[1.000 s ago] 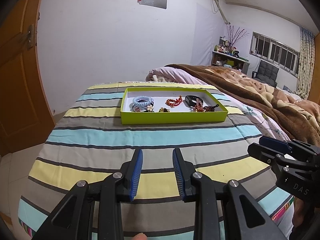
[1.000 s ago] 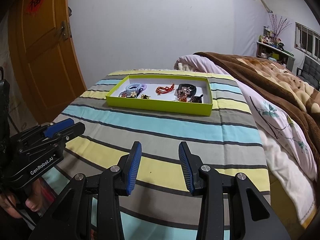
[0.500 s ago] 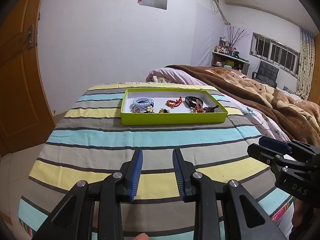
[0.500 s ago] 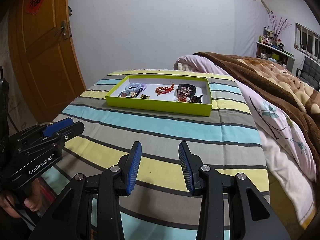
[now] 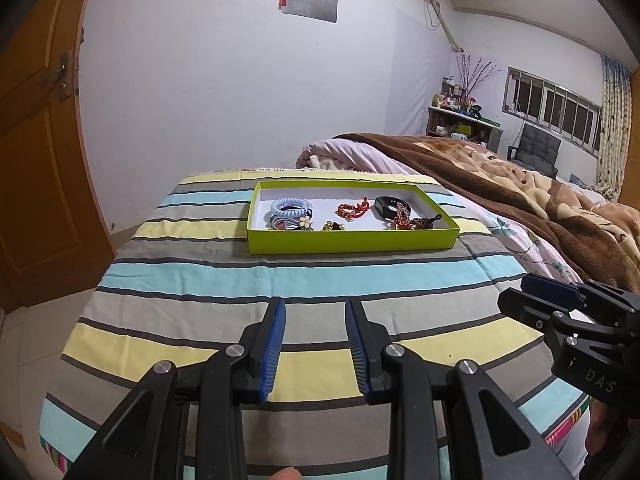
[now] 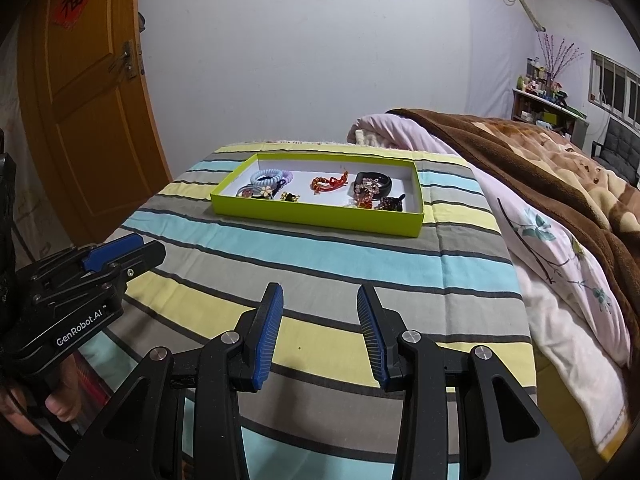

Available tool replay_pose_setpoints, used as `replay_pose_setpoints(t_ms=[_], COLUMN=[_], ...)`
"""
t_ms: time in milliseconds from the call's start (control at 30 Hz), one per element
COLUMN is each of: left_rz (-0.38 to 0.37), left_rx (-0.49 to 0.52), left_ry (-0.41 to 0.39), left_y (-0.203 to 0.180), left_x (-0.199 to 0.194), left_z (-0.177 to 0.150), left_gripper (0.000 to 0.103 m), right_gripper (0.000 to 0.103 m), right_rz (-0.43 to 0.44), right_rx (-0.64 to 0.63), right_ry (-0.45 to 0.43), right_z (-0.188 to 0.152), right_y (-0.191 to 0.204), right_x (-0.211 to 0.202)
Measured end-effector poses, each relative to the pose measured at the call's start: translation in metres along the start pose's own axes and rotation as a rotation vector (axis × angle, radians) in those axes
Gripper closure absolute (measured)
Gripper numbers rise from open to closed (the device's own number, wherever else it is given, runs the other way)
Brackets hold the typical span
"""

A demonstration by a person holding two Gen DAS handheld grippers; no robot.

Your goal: Organize jewelry

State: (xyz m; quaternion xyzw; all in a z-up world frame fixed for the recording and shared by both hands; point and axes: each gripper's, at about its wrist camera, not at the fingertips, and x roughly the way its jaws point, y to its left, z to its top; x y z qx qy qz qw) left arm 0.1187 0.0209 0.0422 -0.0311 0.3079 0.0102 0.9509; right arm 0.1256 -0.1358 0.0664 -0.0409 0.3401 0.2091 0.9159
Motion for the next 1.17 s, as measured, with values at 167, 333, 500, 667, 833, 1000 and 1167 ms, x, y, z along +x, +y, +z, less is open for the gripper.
replay_pose_setpoints(t_ms=[167, 333, 500, 667, 833, 1000, 1167], left_rz=[0.002, 0.003, 0.004, 0.006, 0.006, 0.009, 0.004], left_rx=[0.002, 0.002, -0.001, 0.005, 0.005, 0.001, -0.003], left_ry=[-0.001, -0.003, -0.003, 0.001, -0.002, -0.012, -0.010], left_y=[-0.0006, -0.0005, 0.0008, 0.0004, 0.0005, 0.0011, 0.0004], left_x=[0.0000, 0.0004, 0.0016, 0.0040, 0.0044, 0.0048, 0.0046], left_z=[-0.0001, 0.0001, -0.0004, -0.0010, -0.0020, -0.0024, -0.0031], left_gripper=[0.072, 0.072, 0.072, 0.072, 0.072, 0.072, 0.072], right_gripper=[0.063, 0.063, 0.063, 0.063, 0.063, 0.063, 0.063], right_rz=[-0.001, -0.006, -0.005, -0.003, -0.003, -0.003, -0.005], right_rx=[-0.002, -0.004, -0.006, -0.006, -0.004, -0.001, 0.001], right_ry=[-0.004, -0.010, -0.008, -0.005, -0.005, -0.003, -0.007], right_z=[0.0005, 0.0005, 0.0003, -0.0006, -0.0016, -0.0020, -0.0023], right_y=[0.0005, 0.0004, 0.0003, 0.0009, 0.0007, -0.0004, -0.0011], right_x=[-0.0005, -0.0009, -0.0012, -0.0009, -0.0007, -0.0003, -0.0016])
